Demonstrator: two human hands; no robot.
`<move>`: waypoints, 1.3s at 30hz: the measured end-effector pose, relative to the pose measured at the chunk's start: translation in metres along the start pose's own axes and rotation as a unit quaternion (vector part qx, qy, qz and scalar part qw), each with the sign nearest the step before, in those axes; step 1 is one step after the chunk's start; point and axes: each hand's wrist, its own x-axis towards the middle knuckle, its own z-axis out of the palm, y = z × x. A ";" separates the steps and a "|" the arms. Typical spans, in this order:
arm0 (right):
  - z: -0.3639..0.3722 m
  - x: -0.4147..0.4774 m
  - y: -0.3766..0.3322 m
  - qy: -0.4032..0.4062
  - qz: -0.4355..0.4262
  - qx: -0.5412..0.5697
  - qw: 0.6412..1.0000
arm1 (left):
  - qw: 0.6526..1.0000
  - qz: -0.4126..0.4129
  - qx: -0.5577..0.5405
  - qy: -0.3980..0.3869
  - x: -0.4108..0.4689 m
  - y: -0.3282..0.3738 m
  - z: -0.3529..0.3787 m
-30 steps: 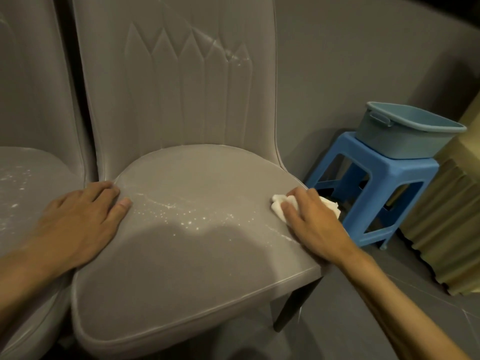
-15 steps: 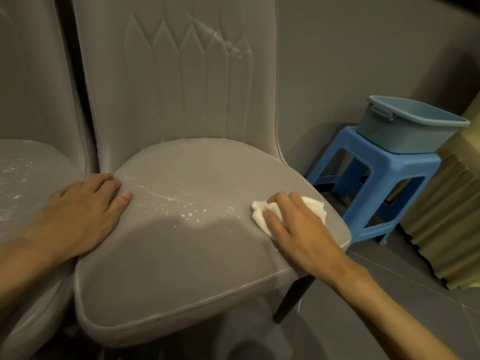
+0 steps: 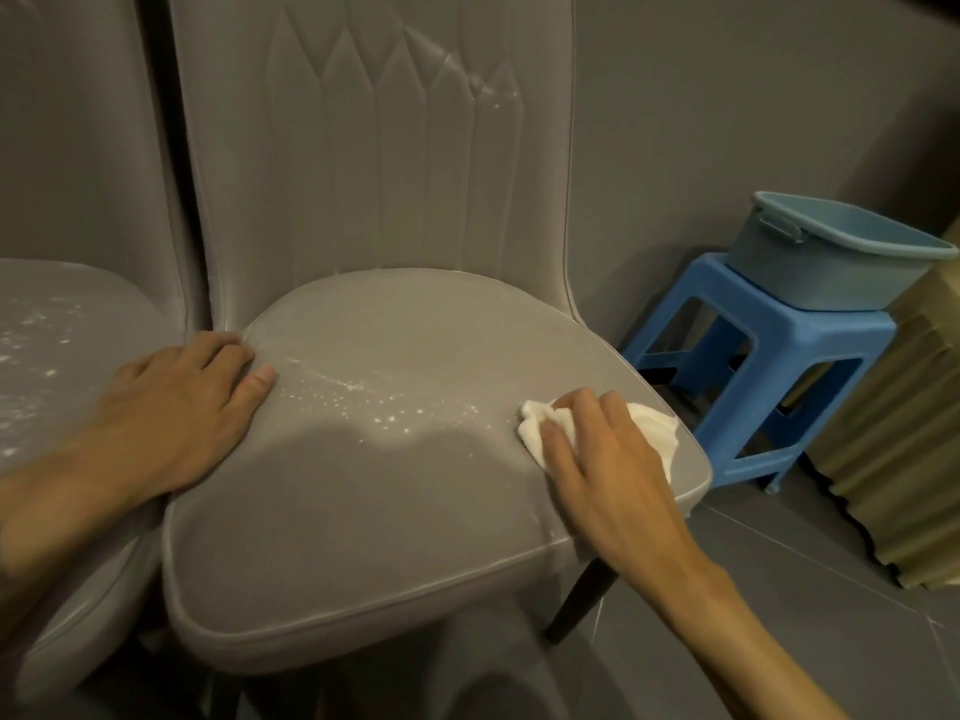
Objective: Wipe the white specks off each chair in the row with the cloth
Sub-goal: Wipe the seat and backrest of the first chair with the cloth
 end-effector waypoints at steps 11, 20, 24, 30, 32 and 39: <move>-0.004 0.041 0.022 -0.043 0.047 -0.046 0.997 | 0.999 -0.009 -0.027 -0.015 -0.004 0.005 -0.006; -0.002 0.071 0.025 -0.099 0.013 -0.060 0.993 | 1.000 -0.002 -0.020 -0.012 -0.005 0.005 -0.006; 0.016 0.075 0.007 -0.096 -0.007 -0.048 0.994 | 1.000 -0.004 -0.022 -0.006 -0.006 0.005 -0.005; 0.007 0.078 0.011 -0.143 -0.075 -0.043 0.986 | 1.000 -0.006 -0.019 -0.011 -0.006 0.005 -0.006; 0.009 0.106 0.028 -0.116 -0.013 -0.062 0.991 | 1.000 -0.008 -0.017 -0.015 -0.005 0.006 -0.006; 0.037 0.087 -0.014 -0.139 -0.120 -0.001 0.983 | 1.000 -0.009 -0.006 -0.018 -0.007 0.003 -0.004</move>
